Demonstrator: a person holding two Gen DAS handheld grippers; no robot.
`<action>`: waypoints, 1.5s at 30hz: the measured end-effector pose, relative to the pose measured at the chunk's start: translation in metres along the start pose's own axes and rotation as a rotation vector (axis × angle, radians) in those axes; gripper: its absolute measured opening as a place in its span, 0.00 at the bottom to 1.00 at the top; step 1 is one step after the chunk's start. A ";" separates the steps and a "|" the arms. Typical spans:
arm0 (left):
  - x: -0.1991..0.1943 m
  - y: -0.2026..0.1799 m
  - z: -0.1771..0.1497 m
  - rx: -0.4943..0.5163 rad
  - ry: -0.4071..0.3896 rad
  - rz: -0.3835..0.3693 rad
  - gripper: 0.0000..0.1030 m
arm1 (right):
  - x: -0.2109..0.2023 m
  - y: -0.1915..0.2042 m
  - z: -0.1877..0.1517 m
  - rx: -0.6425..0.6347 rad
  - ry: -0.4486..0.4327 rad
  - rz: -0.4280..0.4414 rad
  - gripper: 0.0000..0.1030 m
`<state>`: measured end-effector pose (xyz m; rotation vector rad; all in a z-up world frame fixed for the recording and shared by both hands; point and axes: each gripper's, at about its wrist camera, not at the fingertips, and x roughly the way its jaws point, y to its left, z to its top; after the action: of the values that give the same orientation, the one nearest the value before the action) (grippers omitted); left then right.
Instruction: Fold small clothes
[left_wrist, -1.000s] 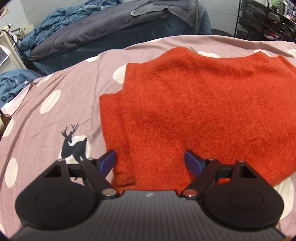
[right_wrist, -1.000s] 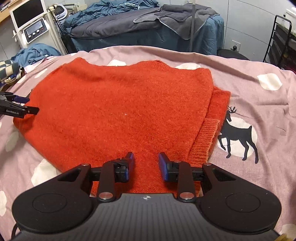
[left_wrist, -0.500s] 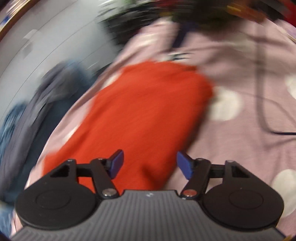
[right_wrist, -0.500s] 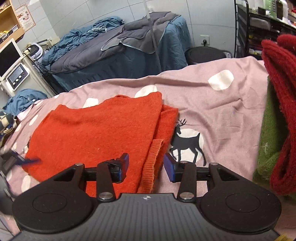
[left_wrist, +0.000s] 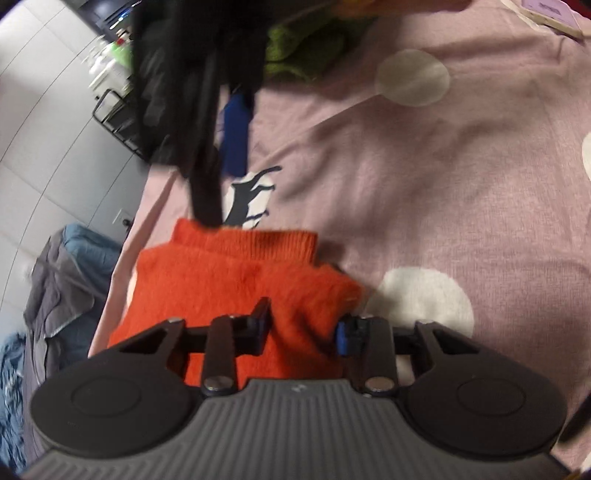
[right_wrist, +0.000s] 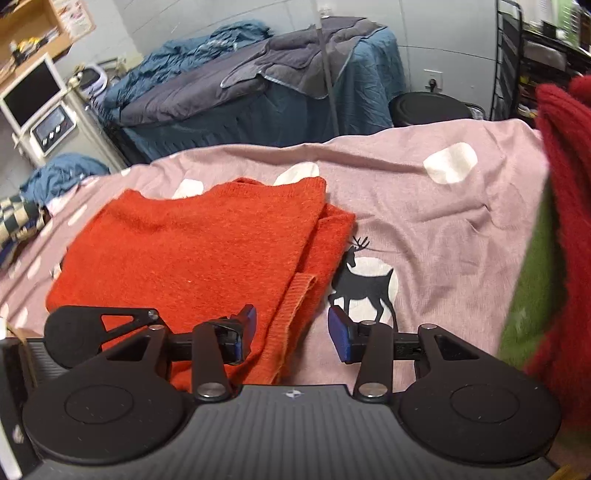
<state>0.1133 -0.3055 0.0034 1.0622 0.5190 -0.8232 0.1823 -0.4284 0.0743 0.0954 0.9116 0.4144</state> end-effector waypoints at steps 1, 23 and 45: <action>0.001 0.000 0.004 -0.021 0.004 -0.005 0.23 | 0.007 0.000 0.004 -0.016 0.012 0.009 0.77; -0.015 0.055 -0.012 -0.580 0.002 -0.115 0.15 | 0.097 -0.046 0.052 0.259 0.105 0.177 0.32; -0.175 0.128 -0.201 -1.323 -0.097 0.150 0.15 | 0.106 0.137 0.131 0.232 0.018 0.487 0.18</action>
<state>0.1116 -0.0322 0.1177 -0.1630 0.7180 -0.2461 0.3005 -0.2493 0.1101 0.5342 0.9494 0.7594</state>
